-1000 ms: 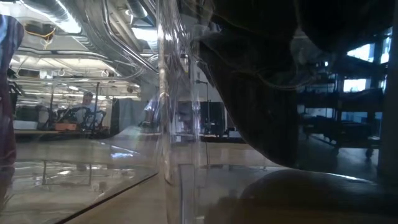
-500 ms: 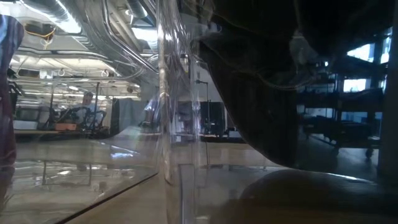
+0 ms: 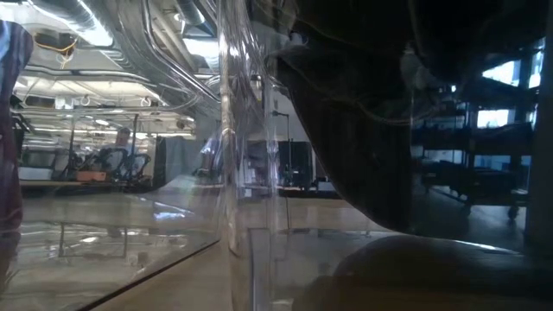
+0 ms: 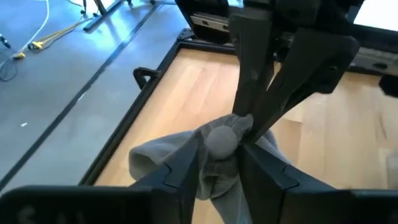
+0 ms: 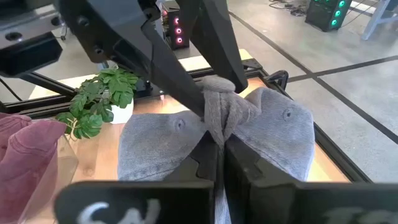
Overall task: Pick & Place hat
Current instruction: Put the gray cap into the right transparent bin
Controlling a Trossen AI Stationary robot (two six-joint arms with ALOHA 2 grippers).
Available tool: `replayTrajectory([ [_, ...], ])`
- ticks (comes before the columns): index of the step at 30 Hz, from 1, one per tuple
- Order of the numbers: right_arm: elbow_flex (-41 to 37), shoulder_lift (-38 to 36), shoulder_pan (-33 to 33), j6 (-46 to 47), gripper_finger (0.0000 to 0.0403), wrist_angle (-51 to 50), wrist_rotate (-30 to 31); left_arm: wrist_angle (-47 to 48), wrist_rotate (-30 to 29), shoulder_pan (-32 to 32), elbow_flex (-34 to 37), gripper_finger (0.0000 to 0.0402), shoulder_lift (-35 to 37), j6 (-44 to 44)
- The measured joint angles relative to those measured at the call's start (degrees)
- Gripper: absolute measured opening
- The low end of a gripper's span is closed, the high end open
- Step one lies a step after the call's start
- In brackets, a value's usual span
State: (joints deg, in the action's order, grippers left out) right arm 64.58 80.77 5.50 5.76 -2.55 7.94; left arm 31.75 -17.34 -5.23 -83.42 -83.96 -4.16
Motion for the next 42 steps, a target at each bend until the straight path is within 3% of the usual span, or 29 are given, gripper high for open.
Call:
replayTrajectory([
  [9, 0.0, -0.1, 0.0, 1.4, 0.0010, -1.1, 2.1, 3.9, -0.9, 0.6, 0.2, 0.0170, 1.5, 3.2],
  [15, 0.0, -4.6, -0.7, 3.9, 0.0012, -6.8, 7.2, 0.8, -1.0, 1.9, 4.2, 0.0177, 9.2, 4.3],
  [19, 0.0, -10.0, -4.4, 8.2, 0.0011, -8.5, 7.2, -7.0, -1.2, 1.8, 10.0, 0.0174, 13.9, 3.4],
  [28, 0.1, -21.3, -23.2, 19.2, 0.0010, -12.5, 13.7, -18.6, -1.0, 1.8, 19.2, 0.0174, 16.2, -0.9],
  [34, 0.1, -25.3, -38.6, 24.6, 0.0010, -11.9, 15.0, -19.3, -1.0, 1.8, 20.2, 0.0174, 14.2, -4.8],
  [38, 0.1, -24.8, -48.5, 28.9, 0.0009, -13.4, 21.3, -21.4, -1.0, 2.0, 20.2, 0.0174, 11.9, -8.0],
  [42, 0.0, -22.7, -57.9, 31.7, 0.0009, -13.7, 31.8, -24.7, -1.1, 3.1, 20.1, 0.0175, 8.9, -9.1],
])
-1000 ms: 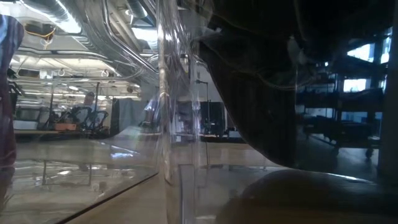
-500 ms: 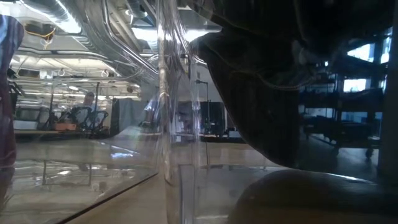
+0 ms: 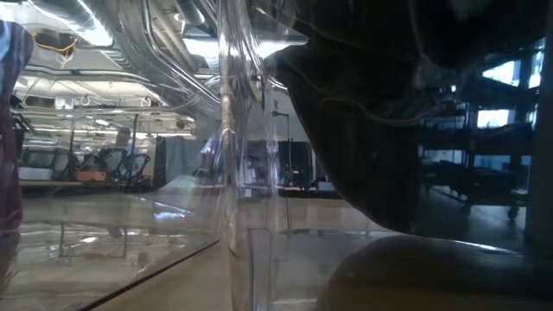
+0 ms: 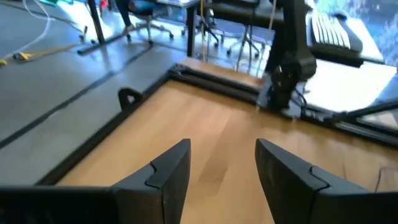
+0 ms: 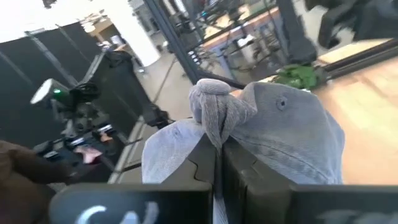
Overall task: Pick & Place hat
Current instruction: Put the gray cap into the right transparent bin
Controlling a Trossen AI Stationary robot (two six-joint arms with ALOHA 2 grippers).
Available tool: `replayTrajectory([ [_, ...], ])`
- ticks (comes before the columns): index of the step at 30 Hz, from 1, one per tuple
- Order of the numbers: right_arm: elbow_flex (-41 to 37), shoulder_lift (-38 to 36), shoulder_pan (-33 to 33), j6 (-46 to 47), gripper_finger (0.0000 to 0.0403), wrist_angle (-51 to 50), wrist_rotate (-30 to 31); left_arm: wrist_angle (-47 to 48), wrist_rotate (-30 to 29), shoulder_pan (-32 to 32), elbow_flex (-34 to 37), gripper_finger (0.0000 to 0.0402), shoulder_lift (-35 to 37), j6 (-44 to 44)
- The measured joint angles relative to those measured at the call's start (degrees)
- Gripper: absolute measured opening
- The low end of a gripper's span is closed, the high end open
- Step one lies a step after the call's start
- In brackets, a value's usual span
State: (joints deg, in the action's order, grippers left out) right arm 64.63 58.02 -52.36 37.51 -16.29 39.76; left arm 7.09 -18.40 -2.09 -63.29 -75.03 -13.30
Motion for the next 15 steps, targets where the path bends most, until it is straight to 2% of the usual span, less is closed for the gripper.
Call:
replayTrajectory([
  [5, 0.0, 4.5, -8.4, -0.5, 0.0009, 0.1, 14.5, -3.2, 0.1, 1.8, 0.0, 0.0174, -3.5, -0.1],
  [11, 0.0, 12.0, -12.0, -0.3, 0.0012, 0.6, 24.1, -3.5, 0.1, 3.8, 0.0, 0.0174, -5.5, -1.0],
  [15, 0.0, 16.2, -12.3, -0.2, 0.0010, 1.8, 26.3, -3.5, 0.0, 4.4, 0.0, 0.0174, -5.6, -2.5],
])
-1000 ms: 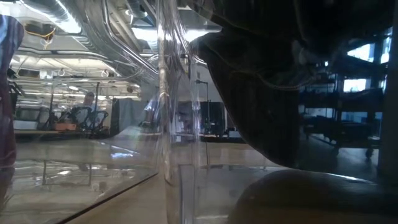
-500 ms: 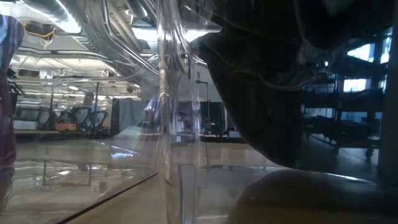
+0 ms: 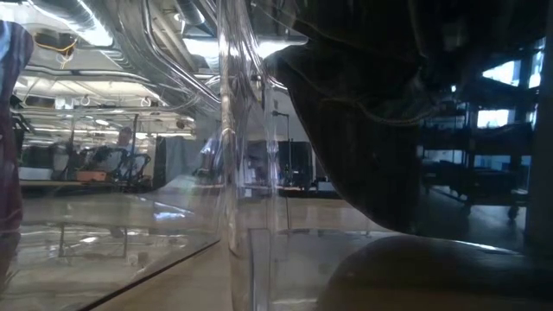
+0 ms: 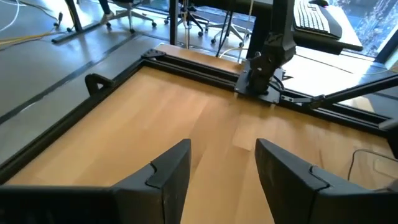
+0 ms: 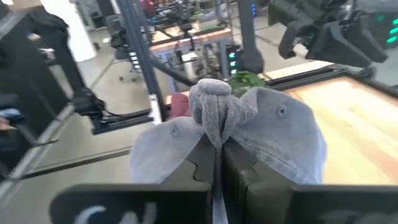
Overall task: Pick & Place hat
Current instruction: Put the gray cap into the right transparent bin
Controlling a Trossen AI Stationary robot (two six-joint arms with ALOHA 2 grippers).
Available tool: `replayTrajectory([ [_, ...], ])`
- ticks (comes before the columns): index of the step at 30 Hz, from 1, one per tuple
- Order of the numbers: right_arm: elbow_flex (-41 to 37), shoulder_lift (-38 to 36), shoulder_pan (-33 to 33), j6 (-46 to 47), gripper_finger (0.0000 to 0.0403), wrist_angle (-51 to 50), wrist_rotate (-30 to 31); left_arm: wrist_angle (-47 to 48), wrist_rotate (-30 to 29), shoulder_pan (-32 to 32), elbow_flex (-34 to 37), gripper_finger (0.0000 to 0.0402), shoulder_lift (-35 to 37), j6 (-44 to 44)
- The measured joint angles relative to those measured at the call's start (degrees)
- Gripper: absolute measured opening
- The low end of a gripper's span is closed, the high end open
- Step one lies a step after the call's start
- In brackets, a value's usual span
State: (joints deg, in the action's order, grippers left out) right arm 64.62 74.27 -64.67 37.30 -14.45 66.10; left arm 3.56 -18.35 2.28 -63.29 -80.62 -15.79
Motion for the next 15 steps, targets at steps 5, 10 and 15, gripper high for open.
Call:
replayTrajectory([
  [5, 0.0, 4.9, 0.0, 2.4, 0.0015, 0.3, 2.8, 0.0, 0.0, 0.3, 0.0, 0.0174, 0.1, -0.2],
  [10, 0.0, 9.9, -0.4, 7.3, 0.0013, 0.5, 3.8, 0.0, 0.0, 0.3, 0.0, 0.0175, 0.1, -1.7],
  [15, 0.0, 14.4, -1.6, 13.3, 0.0015, 0.6, 9.9, 0.1, 0.0, 0.3, 0.0, 0.0174, 0.1, -2.4],
])
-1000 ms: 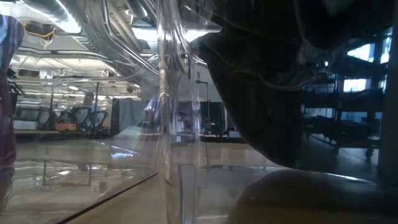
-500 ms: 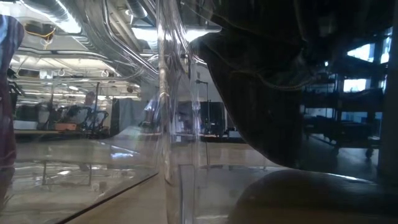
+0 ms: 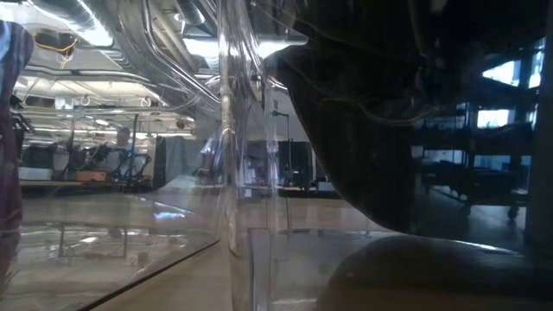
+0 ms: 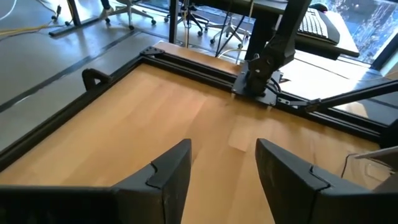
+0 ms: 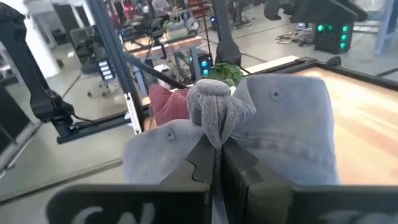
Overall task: Pick & Place hat
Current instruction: Put the gray cap into the right transparent bin
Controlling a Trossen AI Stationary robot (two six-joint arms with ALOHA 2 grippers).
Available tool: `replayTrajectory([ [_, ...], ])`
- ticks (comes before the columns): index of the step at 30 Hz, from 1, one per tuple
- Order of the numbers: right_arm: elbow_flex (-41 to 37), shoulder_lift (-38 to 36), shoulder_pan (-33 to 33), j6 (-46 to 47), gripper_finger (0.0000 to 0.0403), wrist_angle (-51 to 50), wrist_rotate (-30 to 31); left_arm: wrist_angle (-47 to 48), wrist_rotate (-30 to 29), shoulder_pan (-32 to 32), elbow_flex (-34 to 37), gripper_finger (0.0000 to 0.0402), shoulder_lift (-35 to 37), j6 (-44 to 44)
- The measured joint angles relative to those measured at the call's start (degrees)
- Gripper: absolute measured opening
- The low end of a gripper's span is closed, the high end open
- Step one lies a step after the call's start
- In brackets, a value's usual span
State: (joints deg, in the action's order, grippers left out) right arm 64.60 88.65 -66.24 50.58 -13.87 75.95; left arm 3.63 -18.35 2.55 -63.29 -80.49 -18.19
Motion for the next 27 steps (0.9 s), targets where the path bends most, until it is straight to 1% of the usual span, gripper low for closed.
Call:
replayTrajectory([
  [2, 0.0, 1.3, -0.7, 2.6, 0.0015, 0.3, 1.8, 0.0, 0.0, 0.0, 0.0, 0.0173, 0.0, -0.3],
  [5, 0.0, 2.6, -1.5, 4.7, 0.0013, 2.4, 2.4, 0.0, 0.0, 0.0, 0.0, 0.0175, 0.0, -0.4],
  [7, 0.0, 3.4, -1.9, 4.4, 0.0013, 5.2, 3.8, 0.0, 0.0, 0.0, 0.0, 0.0175, 0.0, -0.6],
  [10, 0.0, 3.6, -1.9, 0.0, 0.0014, 11.4, 4.4, 0.0, 0.0, 0.0, 0.0, 0.0174, 0.0, -0.6],
  [13, 0.0, 3.6, -1.9, -3.9, 0.0014, 14.8, 4.2, 0.0, -0.1, -0.2, 0.0, 0.0173, 0.0, -0.6],
  [19, -0.2, 3.4, -2.1, -3.7, 0.0014, 14.6, 4.3, 0.0, -0.5, -0.5, 0.0, 0.0174, 0.0, -0.6],
  [23, -0.2, 0.1, -3.4, -9.3, 0.0014, 15.5, 4.2, 0.0, -0.5, -0.5, 0.0, 0.0174, 0.0, -0.6],
  [27, -0.2, -2.5, -5.4, -13.0, 0.0013, 16.5, 0.3, 0.0, -0.5, -0.5, 0.0, 0.0175, 0.0, -0.6],
])
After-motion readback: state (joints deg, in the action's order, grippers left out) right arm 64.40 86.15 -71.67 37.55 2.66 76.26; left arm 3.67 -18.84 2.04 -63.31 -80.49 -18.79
